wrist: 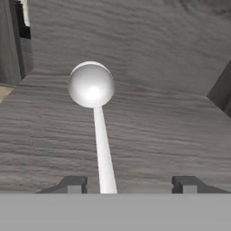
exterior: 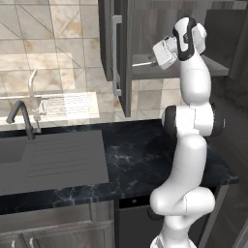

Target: Open the cabinet and move the ladle to the pot. Then close the cabinet.

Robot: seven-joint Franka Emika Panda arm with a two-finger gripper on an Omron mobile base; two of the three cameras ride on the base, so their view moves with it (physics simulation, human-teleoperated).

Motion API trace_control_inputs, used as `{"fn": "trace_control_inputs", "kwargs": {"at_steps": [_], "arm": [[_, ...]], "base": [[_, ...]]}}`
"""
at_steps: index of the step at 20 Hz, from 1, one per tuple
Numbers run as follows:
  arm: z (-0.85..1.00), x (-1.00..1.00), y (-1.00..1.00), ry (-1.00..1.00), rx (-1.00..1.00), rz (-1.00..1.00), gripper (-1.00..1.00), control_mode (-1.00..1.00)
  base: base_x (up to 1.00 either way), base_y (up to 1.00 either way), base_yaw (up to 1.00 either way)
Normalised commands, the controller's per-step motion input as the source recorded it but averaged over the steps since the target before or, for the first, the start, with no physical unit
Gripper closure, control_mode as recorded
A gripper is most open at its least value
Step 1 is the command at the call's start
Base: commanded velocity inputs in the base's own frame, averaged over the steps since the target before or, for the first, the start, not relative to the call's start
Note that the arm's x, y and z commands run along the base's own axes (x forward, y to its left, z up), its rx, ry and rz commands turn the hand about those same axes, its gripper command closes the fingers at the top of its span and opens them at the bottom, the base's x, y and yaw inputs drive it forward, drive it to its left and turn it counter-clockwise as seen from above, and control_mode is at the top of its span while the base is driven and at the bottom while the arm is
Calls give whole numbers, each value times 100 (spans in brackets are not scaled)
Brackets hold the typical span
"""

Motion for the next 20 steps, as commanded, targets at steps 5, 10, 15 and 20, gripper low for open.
{"fn": "trace_control_inputs", "kwargs": {"at_steps": [5,10,15,20], "arm": [[-65,0,-16,-1,1,0,-100,-100],[-77,0,-5,0,2,0,-100,-100],[-70,0,-2,0,0,0,100,-100],[-63,0,-1,0,0,0,100,-100]], "base": [[0,0,0],[0,0,0],[0,0,0],[0,0,0]]}}
